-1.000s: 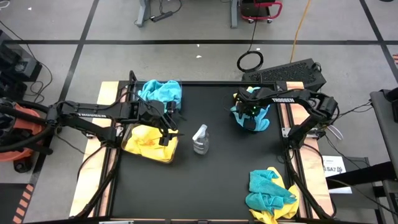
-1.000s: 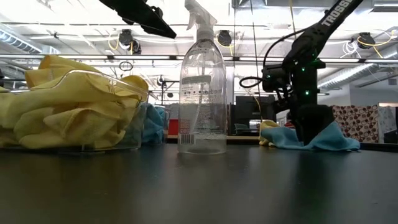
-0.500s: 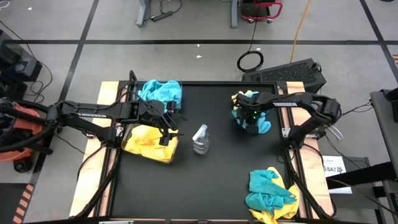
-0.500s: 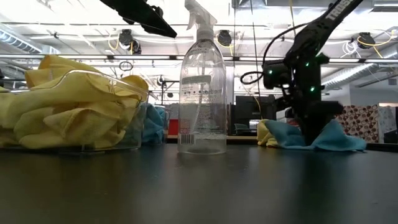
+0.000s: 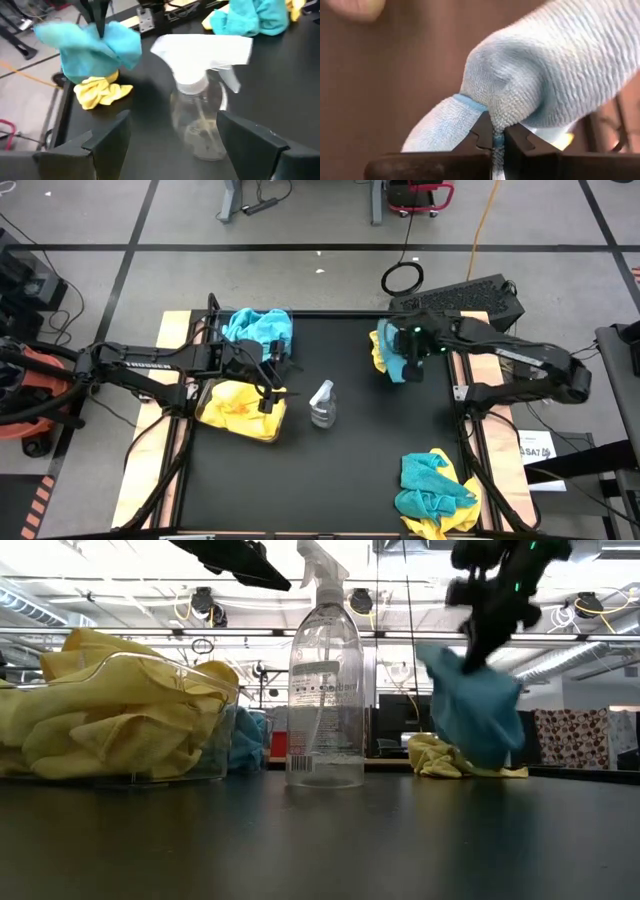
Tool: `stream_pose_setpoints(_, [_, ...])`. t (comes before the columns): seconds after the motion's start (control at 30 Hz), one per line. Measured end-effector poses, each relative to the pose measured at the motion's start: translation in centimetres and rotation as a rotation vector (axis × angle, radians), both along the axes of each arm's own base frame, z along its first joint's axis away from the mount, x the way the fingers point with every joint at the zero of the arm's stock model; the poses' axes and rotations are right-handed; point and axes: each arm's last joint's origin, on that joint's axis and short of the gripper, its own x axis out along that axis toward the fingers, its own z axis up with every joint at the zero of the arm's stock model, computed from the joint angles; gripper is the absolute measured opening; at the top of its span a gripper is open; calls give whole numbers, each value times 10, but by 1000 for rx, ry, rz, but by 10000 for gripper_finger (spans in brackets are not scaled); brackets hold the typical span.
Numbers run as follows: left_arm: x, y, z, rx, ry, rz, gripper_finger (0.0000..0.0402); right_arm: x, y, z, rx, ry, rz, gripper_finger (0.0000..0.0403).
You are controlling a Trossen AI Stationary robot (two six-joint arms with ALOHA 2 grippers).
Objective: Sort microfiber towel by color & place in baskets
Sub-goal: Put the blue microfiber cloth into the top transparent bin
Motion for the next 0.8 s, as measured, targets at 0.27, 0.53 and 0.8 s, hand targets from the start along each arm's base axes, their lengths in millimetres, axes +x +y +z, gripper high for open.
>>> stream_pose_setpoints(0.27, [2, 6, 5, 59, -56, 110, 299, -7, 5, 53, -150, -248, 43, 2])
stream_pose_setpoints(0.53, [5, 23, 17, 74, -181, 153, 299, 8, 10, 74, -261, -433, 183, 2])
stream_pose_setpoints(0.8, [7, 42, 33, 48, -360, 115, 299, 22, 16, 89, -389, -574, 281, 2])
